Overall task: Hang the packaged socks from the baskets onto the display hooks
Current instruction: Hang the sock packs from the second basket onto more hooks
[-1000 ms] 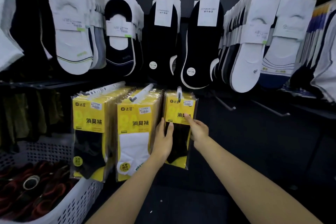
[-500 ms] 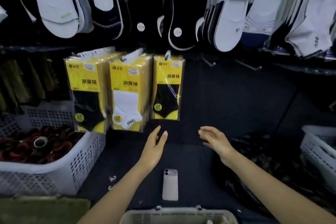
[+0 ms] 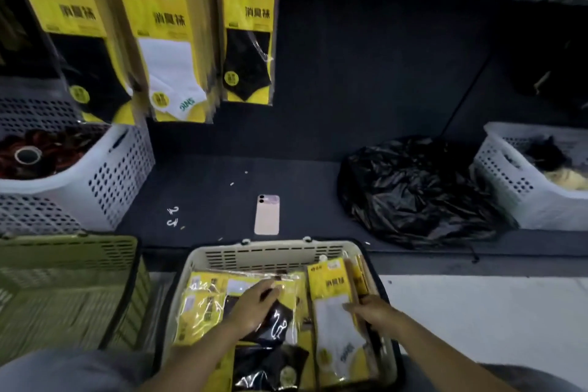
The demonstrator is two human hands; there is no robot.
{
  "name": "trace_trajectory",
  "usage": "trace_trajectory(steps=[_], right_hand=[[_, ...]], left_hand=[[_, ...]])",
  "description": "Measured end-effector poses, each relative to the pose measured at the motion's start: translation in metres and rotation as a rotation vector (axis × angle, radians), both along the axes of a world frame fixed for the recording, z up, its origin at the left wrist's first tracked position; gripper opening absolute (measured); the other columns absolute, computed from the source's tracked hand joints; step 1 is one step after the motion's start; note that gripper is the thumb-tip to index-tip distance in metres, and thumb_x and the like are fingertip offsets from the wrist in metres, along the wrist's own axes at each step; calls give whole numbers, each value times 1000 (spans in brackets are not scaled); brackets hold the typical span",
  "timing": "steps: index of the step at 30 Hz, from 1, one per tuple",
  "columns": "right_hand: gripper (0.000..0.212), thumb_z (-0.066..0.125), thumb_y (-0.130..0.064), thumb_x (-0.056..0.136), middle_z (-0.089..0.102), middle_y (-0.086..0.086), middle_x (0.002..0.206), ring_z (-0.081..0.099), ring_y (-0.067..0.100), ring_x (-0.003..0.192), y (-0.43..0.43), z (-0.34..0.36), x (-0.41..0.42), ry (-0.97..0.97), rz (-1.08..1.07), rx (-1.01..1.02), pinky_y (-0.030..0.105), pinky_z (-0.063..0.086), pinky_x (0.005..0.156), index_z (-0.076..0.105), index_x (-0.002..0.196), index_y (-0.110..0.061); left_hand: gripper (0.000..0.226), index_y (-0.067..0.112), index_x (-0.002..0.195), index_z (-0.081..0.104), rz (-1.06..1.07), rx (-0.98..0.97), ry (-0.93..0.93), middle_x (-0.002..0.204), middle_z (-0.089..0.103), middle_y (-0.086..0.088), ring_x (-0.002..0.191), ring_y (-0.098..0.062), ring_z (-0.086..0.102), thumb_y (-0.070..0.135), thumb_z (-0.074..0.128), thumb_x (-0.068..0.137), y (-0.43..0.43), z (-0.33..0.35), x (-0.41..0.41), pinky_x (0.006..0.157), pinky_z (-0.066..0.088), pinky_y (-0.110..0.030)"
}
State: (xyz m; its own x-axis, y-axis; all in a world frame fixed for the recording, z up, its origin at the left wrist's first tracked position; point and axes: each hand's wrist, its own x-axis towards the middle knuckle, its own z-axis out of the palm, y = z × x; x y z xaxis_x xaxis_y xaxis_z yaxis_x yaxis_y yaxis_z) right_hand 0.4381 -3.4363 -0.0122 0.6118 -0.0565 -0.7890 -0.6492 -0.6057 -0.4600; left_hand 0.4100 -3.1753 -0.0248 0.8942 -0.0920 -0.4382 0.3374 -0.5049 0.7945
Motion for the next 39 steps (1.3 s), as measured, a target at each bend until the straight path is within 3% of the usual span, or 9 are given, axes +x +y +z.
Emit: trace_trajectory(steps=[3,7,10,14,18,24,26,32,39], right_hand=[[62,68,-33,86,53,14,135,56,27,116,2,-18,-7,20,-85,73,29,49,82,46,136,-4],[52,72,-29,84,61,15,123,61,28,107,6,-26,-6,-48,-170,96,33,53,81,56,126,-2],[54,70,-24,86,59,14,126,59,24,99,7,-29,-6,-56,-194,160,25,49,63,47,131,-4],[49,66,-15,89,59,17,125,61,29,104,8,-29,-9,-102,-246,179,33,53,75,44,131,-3],[37,64,-8,88,62,19,120,62,28,97,4,-3,-1,-216,-250,158,28,50,67,50,122,-3],[28,65,-11,88,71,15,107,69,27,88,-8,80,12,-320,-255,371,31,54,73,64,114,-1],[26,64,-12,89,73,12,105,69,27,91,-1,104,13,-365,-254,517,36,53,79,64,114,-5],[29,65,-18,88,74,5,101,71,20,85,50,160,35,-517,-149,740,28,56,68,61,116,-19],[57,78,-15,76,66,-1,113,65,14,99,115,226,69,-854,6,679,25,55,77,53,127,-21]], left_hand=[[47,14,138,45,-55,74,-20,143,44,0,133,-15,39,39,42,98,2,-11,-6,102,28,-17],[45,15,135,47,-55,81,-15,140,47,-1,127,-14,43,40,43,98,2,-17,-5,98,30,-18],[45,17,134,49,-37,73,-2,139,48,1,127,-14,42,42,43,97,2,-19,-2,98,29,-18],[45,19,133,49,-39,67,5,139,48,0,128,-15,42,43,43,97,2,-21,-1,100,29,-21],[49,19,138,45,-18,17,19,145,42,-1,133,-17,38,45,46,95,-1,-17,0,106,29,-26],[94,24,146,28,51,-304,203,148,36,4,133,-16,38,75,53,72,-30,32,9,106,34,-31],[105,24,140,38,67,-526,268,142,46,0,127,-19,48,81,62,55,-37,59,20,104,42,-36],[68,13,120,62,246,-743,44,107,72,-7,96,-22,69,48,74,63,-7,134,53,77,54,-32],[46,27,109,68,203,-615,-260,110,71,6,103,-11,66,48,75,69,67,213,67,88,46,-28]])
